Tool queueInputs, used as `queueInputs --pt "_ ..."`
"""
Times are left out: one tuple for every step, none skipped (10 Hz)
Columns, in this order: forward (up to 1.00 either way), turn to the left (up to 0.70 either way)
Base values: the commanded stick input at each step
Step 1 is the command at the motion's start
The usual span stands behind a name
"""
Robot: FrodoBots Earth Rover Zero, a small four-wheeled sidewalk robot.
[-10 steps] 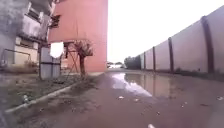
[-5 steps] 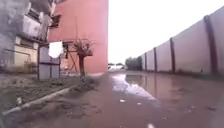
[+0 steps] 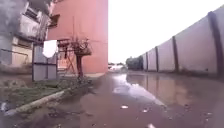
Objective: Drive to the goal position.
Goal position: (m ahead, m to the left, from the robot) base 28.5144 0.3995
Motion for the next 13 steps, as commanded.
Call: queueInputs --pt "1.00 0.00" --pt "1.00 0.00" --pt "1.00 0.00" --pt "1.00 0.00" --pt "1.00 0.00" --pt "1.00 0.00" --pt "1.00 0.00" --pt "1.00 0.00" --pt "1.00 0.00" --pt "1.00 0.00" --pt "1.00 0.00" --pt "1.00 0.00" --pt "1.00 0.00"
